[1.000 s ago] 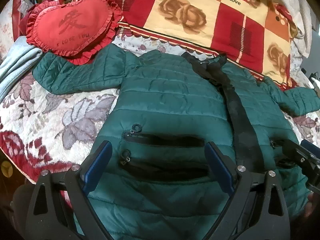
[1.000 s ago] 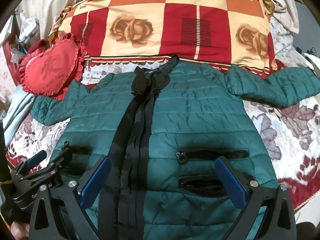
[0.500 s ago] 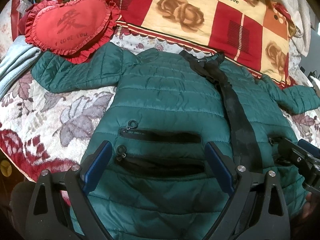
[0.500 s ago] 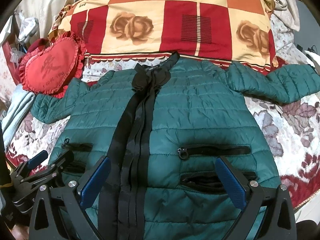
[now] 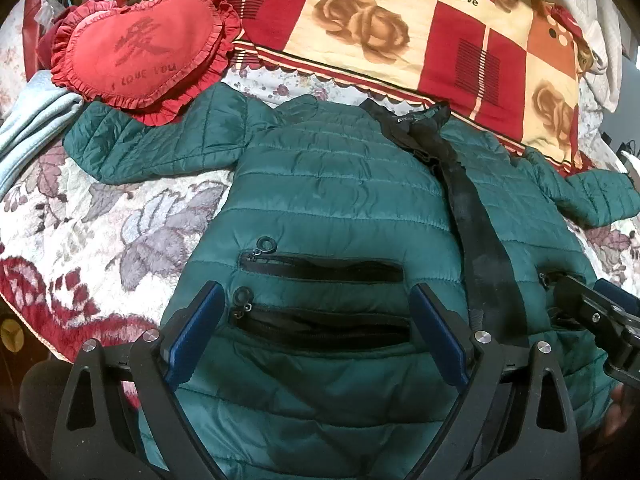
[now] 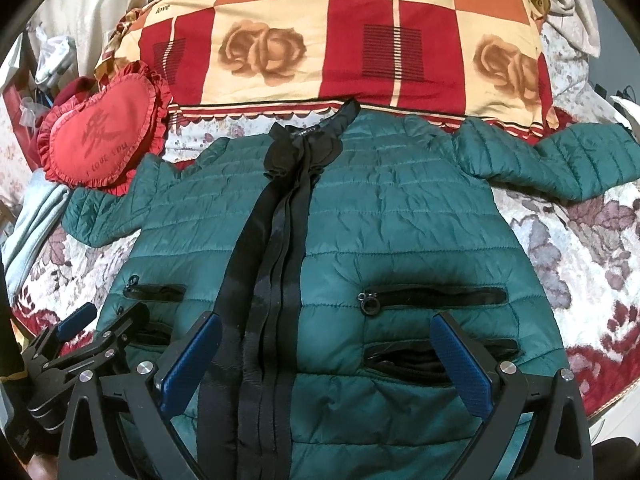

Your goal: Fold large clothes

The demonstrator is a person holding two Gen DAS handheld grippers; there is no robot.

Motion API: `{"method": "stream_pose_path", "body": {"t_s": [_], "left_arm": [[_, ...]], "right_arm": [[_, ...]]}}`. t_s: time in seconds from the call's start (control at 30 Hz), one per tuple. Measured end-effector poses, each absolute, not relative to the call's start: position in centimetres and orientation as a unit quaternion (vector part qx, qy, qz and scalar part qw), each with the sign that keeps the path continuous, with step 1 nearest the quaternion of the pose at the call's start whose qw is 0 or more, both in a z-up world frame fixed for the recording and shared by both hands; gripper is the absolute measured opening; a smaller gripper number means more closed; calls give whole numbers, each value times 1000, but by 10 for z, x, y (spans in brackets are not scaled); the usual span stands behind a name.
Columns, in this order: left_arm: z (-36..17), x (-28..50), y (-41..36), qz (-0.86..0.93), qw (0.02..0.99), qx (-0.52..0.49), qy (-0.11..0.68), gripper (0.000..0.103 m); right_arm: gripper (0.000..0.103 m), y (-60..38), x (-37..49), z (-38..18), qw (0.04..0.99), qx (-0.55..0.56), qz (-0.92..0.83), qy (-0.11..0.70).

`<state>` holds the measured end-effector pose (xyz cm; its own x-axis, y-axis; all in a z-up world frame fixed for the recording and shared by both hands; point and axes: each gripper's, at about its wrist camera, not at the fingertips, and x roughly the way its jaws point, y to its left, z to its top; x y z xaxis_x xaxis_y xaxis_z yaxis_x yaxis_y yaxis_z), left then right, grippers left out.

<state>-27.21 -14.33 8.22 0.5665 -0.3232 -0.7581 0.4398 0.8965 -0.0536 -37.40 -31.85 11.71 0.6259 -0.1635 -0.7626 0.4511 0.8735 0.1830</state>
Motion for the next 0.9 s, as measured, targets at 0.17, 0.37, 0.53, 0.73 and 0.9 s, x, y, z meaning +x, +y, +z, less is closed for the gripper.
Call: {"method": "stream_pose_path", "body": {"t_s": [0.17,0.37,0.53,0.73,0.9], "left_arm": [[81,-272,-140,-216,883,69,412,94],[81,-272,-138,-216,882,70,413,94],[81,-272,-138,-215,882,69,414,94],[80,-270,-138,-214,882,68,415,94],[80,-270,-138,-214,882,68,415,94]], "right_arm": [[103,-318,-374,117,884,181,-173,395],[103,-318,-373,116,882,184,-172,398],[103,-318,-372,115,883,182,-171,398],[103,-317,-371,114,882,184,-171,399],[103,-316,-371,114,882,182,-171,399]]}}
